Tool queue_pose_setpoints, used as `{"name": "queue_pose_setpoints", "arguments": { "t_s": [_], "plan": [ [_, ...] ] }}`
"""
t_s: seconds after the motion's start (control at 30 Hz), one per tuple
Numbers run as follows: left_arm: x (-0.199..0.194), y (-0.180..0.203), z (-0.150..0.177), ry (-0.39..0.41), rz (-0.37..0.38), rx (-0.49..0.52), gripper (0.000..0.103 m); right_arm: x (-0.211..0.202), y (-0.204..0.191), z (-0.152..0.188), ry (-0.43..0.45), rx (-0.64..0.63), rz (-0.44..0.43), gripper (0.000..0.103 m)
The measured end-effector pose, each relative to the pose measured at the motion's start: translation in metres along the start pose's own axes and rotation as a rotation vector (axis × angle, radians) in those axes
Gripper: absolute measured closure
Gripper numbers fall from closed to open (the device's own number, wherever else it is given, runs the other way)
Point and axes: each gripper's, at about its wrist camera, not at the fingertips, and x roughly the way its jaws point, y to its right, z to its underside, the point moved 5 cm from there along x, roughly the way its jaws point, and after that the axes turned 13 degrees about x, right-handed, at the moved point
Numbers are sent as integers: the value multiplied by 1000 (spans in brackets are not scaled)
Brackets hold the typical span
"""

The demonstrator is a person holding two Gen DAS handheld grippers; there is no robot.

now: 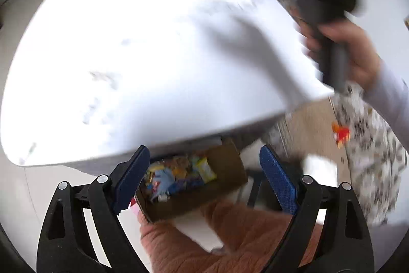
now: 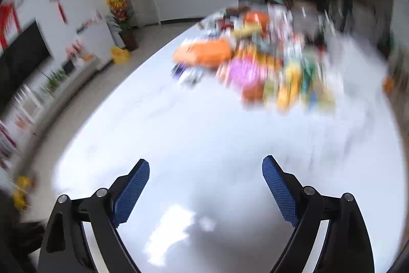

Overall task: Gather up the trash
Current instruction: 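Grasp the pink cat-face rattle with the right tool while the left tool grasps a white tissue, then carry the pink rattle and white tissue toward the cardboard box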

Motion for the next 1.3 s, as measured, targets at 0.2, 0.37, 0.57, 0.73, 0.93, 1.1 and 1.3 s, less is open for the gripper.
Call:
{"name": "queue_pose_setpoints", "arguments": {
  "t_s": [0.2,0.37,0.57,0.73,0.93,1.1,1.3],
  "plan": [
    [-3,-30,13,9,-39,-132,17,110,-4,-78,-86,-245,194,22],
    [-8,-48,35,-41,-72,-191,17,168,4,-106,-167,-299,303,23],
    [-13,-57,33,-42,-70,-208,17,169,1,-103,-230,-354,335,45],
    [-11,-72,17,-15,-86,-197,17,116,-9,-85,-192,-342,231,45],
    [-3,-99,-45,43,-149,-167,17,26,-7,-31,-174,-189,76,45],
    [30,-119,-102,58,-182,-160,17,-24,18,26,-162,-15,53,45],
    [62,-139,-176,110,-281,-141,18,-80,57,75,-101,281,28,45]
  ]
}}
